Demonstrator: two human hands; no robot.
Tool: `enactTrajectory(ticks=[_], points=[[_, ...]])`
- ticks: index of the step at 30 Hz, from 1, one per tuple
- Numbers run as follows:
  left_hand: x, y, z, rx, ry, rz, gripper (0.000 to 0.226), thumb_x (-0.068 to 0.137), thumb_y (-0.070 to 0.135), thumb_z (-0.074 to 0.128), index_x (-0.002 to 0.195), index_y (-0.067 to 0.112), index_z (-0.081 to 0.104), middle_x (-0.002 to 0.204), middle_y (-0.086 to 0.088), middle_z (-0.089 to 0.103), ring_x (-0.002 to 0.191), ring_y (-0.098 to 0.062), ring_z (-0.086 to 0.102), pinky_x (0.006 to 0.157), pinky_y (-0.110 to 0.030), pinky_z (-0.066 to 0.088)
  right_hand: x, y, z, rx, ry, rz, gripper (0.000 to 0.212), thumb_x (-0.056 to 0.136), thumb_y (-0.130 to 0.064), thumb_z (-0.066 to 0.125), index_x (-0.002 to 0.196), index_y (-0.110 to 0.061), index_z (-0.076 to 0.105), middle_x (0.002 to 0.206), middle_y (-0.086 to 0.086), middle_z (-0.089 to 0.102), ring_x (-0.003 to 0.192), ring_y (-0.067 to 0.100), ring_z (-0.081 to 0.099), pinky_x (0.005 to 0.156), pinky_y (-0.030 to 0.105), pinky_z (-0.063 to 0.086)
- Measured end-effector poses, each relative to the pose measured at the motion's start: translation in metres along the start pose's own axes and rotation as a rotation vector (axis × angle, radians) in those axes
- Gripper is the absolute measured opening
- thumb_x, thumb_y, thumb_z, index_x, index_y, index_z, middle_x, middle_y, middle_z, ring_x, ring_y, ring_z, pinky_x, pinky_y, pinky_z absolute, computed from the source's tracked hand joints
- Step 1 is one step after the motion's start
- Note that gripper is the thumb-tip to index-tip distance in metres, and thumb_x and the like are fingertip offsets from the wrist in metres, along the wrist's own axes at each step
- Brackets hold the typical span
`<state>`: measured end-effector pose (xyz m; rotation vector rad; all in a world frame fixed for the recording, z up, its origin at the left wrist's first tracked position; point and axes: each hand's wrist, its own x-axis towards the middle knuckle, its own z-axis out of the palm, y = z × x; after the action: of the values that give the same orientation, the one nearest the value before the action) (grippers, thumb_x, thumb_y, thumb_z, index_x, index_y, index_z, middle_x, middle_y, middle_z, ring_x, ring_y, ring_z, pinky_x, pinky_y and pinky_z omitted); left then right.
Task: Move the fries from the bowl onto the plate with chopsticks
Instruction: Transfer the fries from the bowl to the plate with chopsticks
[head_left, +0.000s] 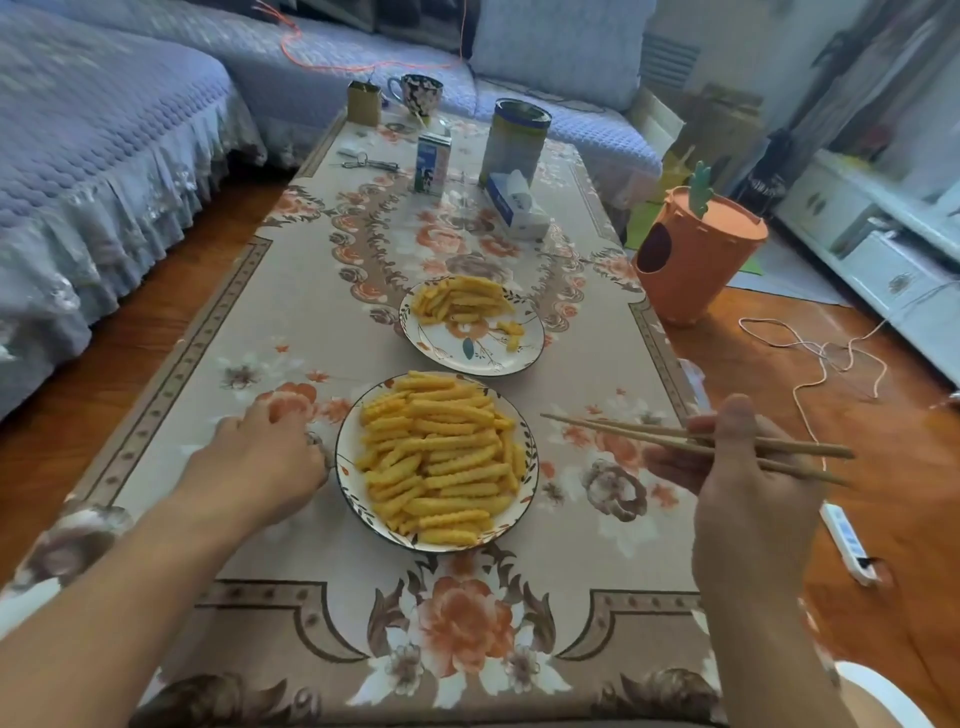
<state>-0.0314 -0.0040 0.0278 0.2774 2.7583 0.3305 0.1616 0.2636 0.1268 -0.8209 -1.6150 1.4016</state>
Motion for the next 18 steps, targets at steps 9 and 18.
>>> enactTrajectory(ticks=[9,18], points=[[0.001,0.005,-0.002,0.112,-0.032,0.046,0.054,0.101,0.041,0.036,0.15,0.02,0.029,0.155,-0.009,0.031,0.133,-0.035,0.037,0.099,-0.047,0.045,0.108,0.027,0.094,-0.175,-0.134,-0.117,0.034,0.104,-0.04,0.055,0.079,-0.022,0.067,0.061,-0.001,0.07,0.057,0.019,0.072,0.07,0.046,0.065],[0.019,0.02,-0.01,-0.335,-0.154,0.129,0.028,0.099,0.022,0.041,0.101,0.016,0.068,0.097,-0.001,0.064,0.091,-0.017,0.06,0.08,-0.031,0.05,0.127,0.048,0.147,-0.373,-0.237,-0.222,0.036,0.103,-0.035,0.059,0.07,-0.024,0.068,0.056,-0.002,0.071,0.056,0.022,0.073,0.068,0.052,0.063]])
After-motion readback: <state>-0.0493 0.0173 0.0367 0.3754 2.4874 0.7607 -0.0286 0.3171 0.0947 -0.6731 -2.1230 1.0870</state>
